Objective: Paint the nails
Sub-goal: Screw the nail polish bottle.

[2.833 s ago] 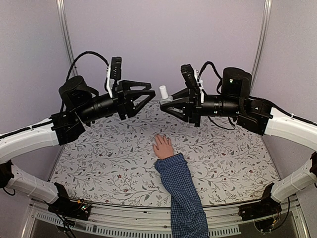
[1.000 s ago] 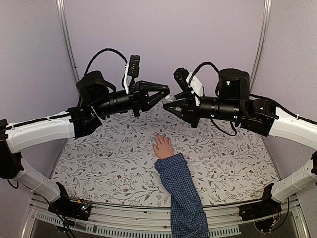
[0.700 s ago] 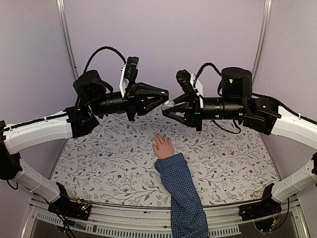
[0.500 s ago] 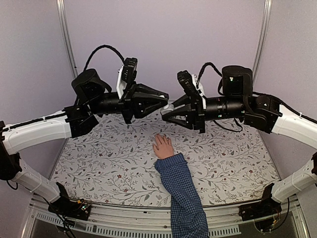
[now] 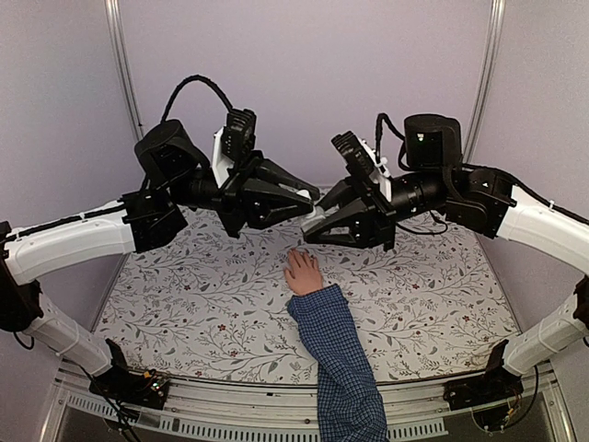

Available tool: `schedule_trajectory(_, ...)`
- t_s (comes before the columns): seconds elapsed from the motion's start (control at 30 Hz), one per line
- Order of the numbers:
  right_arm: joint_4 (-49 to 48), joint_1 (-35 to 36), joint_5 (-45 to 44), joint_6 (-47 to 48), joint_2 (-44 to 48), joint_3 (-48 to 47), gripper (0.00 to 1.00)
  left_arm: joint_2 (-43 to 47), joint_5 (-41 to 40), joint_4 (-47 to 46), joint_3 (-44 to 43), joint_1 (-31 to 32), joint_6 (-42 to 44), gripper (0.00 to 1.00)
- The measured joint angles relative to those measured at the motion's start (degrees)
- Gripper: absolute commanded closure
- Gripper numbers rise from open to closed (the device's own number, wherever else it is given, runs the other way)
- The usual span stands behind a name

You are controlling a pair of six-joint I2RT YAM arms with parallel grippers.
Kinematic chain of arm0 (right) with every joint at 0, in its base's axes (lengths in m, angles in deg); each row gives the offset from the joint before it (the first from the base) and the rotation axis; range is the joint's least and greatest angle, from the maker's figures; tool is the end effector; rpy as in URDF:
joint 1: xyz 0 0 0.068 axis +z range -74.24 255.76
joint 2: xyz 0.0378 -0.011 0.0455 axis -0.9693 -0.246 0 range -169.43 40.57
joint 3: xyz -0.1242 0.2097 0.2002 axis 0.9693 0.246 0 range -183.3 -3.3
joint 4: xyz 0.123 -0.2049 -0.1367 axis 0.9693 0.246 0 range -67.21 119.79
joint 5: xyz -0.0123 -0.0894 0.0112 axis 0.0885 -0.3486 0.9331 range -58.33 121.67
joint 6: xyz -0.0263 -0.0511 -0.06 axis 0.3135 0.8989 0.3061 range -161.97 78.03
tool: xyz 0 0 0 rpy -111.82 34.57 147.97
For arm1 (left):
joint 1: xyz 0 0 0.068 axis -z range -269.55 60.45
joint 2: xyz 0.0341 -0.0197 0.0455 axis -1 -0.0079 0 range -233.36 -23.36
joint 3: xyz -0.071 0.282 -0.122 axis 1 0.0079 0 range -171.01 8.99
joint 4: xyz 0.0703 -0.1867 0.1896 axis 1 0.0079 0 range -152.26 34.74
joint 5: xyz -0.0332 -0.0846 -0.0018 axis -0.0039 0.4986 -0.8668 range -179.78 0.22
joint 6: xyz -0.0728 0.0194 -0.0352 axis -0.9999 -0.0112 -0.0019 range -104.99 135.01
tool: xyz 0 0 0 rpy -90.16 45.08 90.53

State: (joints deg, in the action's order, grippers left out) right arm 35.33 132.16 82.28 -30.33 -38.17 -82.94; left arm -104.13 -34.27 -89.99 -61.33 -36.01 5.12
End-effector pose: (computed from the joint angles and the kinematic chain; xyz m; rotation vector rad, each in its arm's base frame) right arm 0.1393 0.3111 0.4553 -1.5567 1.0862 1.3239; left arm 0.1580 -0.3144 0.4634 1.3364 0.8553 -1.4995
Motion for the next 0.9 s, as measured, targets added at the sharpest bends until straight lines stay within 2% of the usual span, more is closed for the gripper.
schedule_trajectory(0.3, -0.1, -1.3, 8.2, -0.3, -2.1, -0.7, 1.0, -0.5, 2.1, 2.8, -1.0, 0.5, 1.7, 1.0)
schedule_trajectory(0.37, -0.2, -1.6, 8.3, -0.3, -2.1, -0.7, 1.0, -0.2, 1.4, 3.4, -1.0, 0.4, 1.9, 0.85)
schedule_trajectory(0.53, -3.1, -1.7, 6.3, -0.9, -2.1, 0.4, 1.0, 1.7, -0.5, 7.0, -0.7, -0.9, 2.1, 0.58)
schedule_trajectory(0.67, -6.7, -1.7, -0.2, -1.3, -0.6, 3.1, 1.0, 5.3, -5.2, 10.8, 1.5, -3.7, 2.0, 0.47)
schedule_trajectory(0.9, -9.4, -1.0, -21.8, -2.4, 1.3, 6.2, 1.0, 10.1, -20.2, 12.2, 4.3, -6.0, 1.0, 0.44)
